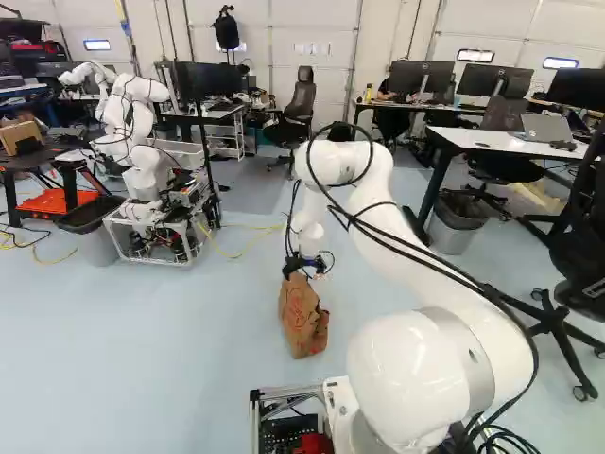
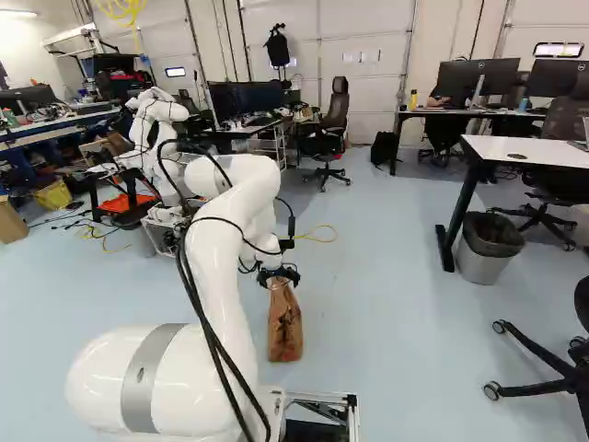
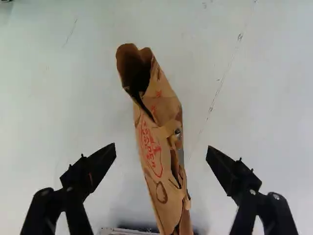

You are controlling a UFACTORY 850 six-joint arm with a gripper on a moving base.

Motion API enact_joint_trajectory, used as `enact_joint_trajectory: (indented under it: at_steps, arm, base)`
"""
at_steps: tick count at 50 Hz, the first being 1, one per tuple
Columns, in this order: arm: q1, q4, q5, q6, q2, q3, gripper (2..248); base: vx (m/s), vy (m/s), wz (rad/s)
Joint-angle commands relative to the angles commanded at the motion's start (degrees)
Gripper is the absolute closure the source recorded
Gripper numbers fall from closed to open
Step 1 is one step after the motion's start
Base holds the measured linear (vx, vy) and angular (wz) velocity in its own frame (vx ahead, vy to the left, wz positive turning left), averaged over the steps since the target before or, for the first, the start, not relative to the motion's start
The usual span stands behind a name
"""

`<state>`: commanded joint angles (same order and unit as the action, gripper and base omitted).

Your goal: Pick up the grocery bag from the ground

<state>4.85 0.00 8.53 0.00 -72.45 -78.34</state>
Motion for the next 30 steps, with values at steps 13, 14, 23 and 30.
enact_joint_trajectory:
  at_steps: [13,14,23,30]
  arm:
    - [-0.03,0.0,0.0,0.0,-2.94,-2.81,3]
    - [-0.04,0.0,0.0,0.0,-3.17,-3.03,3]
    - [-0.05,0.0,0.0,0.0,-5.23,-5.0,3]
    - [-0.06,0.0,0.0,0.0,-6.71,-6.39,3]
  base:
    - [0.0,0.0,0.0]
    - [0.0,0.0,0.0]
    - [0.0,0.0,0.0]
    - [0.0,0.0,0.0]
